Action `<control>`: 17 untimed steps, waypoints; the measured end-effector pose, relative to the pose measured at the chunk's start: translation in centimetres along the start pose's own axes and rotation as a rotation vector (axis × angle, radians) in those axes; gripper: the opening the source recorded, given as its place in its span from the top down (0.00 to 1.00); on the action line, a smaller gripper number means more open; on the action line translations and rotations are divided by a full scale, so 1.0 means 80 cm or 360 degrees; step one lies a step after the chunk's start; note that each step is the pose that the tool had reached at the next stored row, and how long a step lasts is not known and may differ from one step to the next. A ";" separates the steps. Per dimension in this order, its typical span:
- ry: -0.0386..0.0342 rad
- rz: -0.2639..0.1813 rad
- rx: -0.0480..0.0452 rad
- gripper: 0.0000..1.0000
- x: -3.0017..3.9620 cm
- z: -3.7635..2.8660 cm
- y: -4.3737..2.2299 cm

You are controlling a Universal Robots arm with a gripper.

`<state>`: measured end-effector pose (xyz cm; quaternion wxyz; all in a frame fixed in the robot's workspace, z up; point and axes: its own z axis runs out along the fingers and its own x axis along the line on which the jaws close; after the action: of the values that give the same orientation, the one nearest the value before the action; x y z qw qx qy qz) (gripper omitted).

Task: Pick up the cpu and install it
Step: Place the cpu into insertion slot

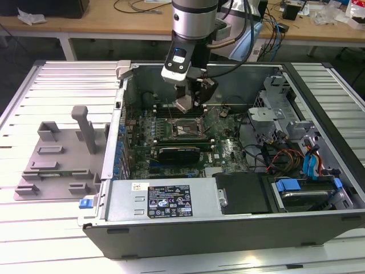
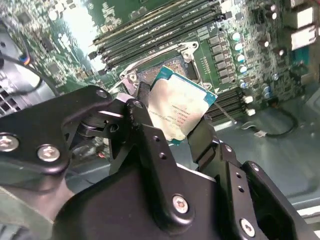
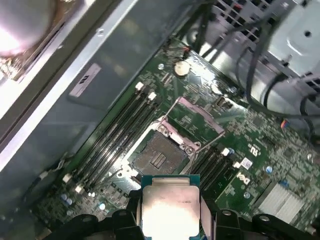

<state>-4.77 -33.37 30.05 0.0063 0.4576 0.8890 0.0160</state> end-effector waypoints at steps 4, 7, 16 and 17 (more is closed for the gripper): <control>-0.0006 0.0182 -0.0001 0.45 0.0000 0.0013 -0.0001; -0.0012 0.0360 -0.0001 0.45 0.0000 0.0027 -0.0001; -0.0030 0.0871 -0.0003 0.45 0.0000 0.0068 -0.0002; -0.0032 0.0929 -0.0003 0.45 0.0000 0.0072 -0.0003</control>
<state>-4.78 -33.37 29.47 0.0107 0.6942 0.7196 0.0134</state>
